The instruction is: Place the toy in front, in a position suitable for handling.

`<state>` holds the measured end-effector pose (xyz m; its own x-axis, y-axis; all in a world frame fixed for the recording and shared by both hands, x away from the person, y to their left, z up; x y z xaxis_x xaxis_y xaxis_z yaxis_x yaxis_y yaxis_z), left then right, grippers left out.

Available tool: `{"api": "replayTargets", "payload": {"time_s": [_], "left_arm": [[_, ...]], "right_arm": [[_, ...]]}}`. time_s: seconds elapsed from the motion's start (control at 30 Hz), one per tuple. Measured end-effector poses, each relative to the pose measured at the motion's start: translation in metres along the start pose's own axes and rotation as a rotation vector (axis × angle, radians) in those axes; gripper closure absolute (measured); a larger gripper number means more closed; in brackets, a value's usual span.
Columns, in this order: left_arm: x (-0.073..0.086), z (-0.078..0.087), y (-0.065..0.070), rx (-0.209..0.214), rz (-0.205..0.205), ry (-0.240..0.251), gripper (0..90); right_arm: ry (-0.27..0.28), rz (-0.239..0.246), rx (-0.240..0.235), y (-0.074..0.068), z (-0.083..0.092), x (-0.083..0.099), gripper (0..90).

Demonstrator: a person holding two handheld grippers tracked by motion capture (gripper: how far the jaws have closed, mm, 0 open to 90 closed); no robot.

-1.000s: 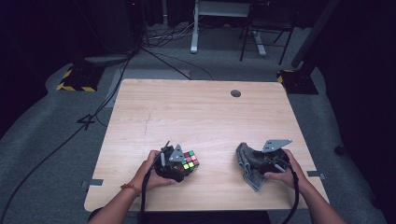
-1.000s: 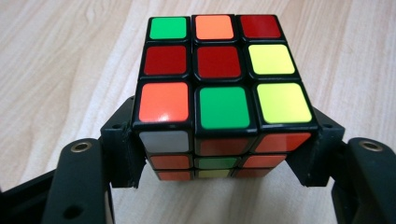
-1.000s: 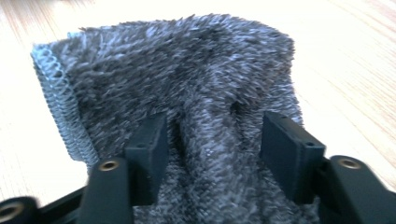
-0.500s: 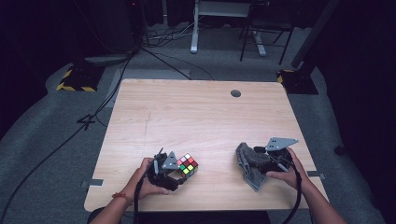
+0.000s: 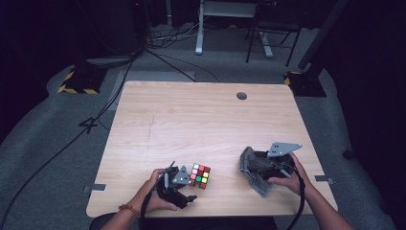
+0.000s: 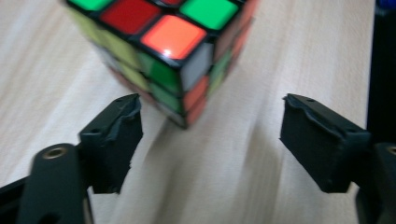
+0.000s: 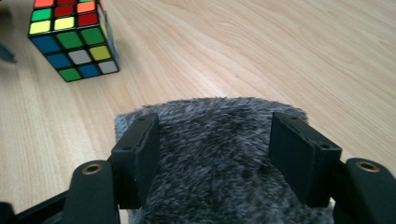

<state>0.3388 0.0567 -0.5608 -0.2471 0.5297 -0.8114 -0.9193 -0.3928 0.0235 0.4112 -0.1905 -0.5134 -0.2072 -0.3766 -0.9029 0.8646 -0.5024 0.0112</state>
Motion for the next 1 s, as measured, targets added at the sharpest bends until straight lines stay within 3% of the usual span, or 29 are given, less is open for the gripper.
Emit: {"api": "replayTargets", "payload": {"time_s": [0.07,0.23,0.5,0.53,0.73,1.0], "left_arm": [[-0.003,0.002,-0.007,0.002,0.028,0.035,16.6],[-0.011,-0.001,-0.018,0.02,0.01,0.071,15.5],[-0.025,-0.021,-0.028,0.076,-0.026,0.071,15.0],[-0.026,-0.024,-0.028,0.081,-0.017,0.073,15.2],[-0.029,-0.035,-0.021,0.129,-0.049,0.046,15.6],[-0.024,-0.037,-0.022,0.111,-0.059,0.032,29.9]], "right_arm": [[-0.002,0.007,-0.013,-0.003,-0.002,0.0,34.4],[-0.007,0.012,-0.031,-0.008,-0.006,0.001,34.4],[-0.015,0.015,-0.047,-0.012,-0.009,0.003,34.5],[-0.016,0.016,-0.048,-0.012,-0.01,0.004,34.5],[-0.035,0.024,-0.064,-0.017,-0.014,0.008,34.6],[-0.046,0.036,-0.079,-0.022,-0.021,0.011,35.0]]}}
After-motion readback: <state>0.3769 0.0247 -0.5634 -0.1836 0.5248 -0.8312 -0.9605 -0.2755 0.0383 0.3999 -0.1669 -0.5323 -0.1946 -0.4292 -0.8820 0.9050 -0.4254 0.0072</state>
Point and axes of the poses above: each handheld gripper's, and its own axes: z roughly backward along the jaws, x roughly out of its underside, y roughly to its right, the point moved 10 cm from there along -z, roughly forward along the jaws, and after that the axes turned 14 degrees about y, right-handed, at the moved point
